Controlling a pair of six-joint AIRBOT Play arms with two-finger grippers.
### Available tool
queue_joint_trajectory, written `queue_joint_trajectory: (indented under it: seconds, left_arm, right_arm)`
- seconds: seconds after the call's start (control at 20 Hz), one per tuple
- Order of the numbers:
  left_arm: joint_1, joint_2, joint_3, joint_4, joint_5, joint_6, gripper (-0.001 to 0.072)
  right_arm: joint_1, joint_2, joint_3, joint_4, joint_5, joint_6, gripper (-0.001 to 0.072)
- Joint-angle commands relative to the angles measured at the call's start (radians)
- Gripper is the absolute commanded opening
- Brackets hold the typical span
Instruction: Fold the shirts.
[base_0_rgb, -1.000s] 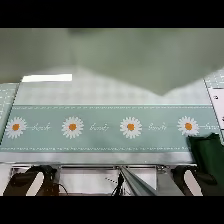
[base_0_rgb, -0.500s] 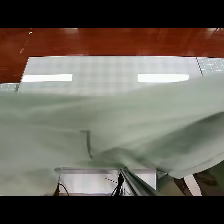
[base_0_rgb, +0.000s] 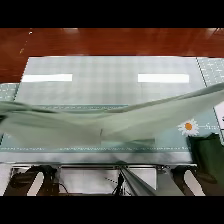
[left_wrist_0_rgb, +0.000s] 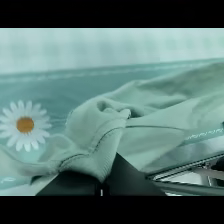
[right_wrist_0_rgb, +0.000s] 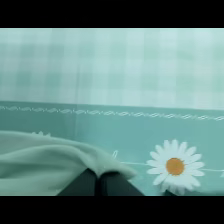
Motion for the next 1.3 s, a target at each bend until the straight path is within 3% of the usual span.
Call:
queue_joint_trajectory:
  seconds: [0.0, 0.2, 0.4, 0.55, 0.75, 1.0, 1.05, 1.15, 1.2, 1.25]
  left_arm:
    - [0.000, -0.028, -0.317, -0.077, 0.244, 0.046, 0.0026]
    - [-0.002, -0.191, -0.531, -0.231, 0.605, 0.210, 0.0025]
    - [-0.029, -0.456, -0.540, -0.288, 0.843, 0.389, 0.0026]
    - [-0.054, -0.649, -0.540, -0.386, 0.954, 0.454, 0.0026]
    - [-0.079, -0.851, -0.539, -0.530, 1.014, 0.562, 0.0026]
    - [-0.079, -0.933, -0.483, -0.546, 1.014, 0.570, 0.0027]
    - [-0.071, -0.930, -0.461, -0.544, 1.001, 0.571, 0.0049]
    - [-0.014, -0.930, -0.380, -0.528, 0.913, 0.619, 0.0296]
    - [0.031, -0.929, -0.330, -0.499, 0.851, 0.621, 0.0343]
    - [0.087, -0.928, -0.279, -0.456, 0.777, 0.616, 0.0343]
  right_arm:
    - [0.000, -0.138, -0.098, 0.069, -0.097, -0.033, 0.0027]
    - [0.000, -0.334, -0.098, 0.121, -0.274, -0.047, 0.0027]
    - [0.000, -0.496, -0.098, 0.125, -0.538, -0.060, 0.0027]
    - [0.000, -0.600, -0.098, 0.135, -0.618, -0.031, 0.0028]
    - [0.000, -0.721, -0.098, 0.166, -0.614, -0.019, 0.0029]
    - [0.000, -0.772, -0.098, 0.200, -0.651, -0.022, 0.0032]
    - [0.000, -0.769, -0.097, 0.204, -0.667, -0.024, 0.0085]
    - [-0.001, -0.766, -0.075, 0.196, -0.656, -0.053, 0.0218]
    - [-0.001, -0.761, -0.056, 0.187, -0.643, -0.073, 0.0265]
    - [-0.001, -0.753, -0.037, 0.169, -0.629, -0.087, 0.0274]
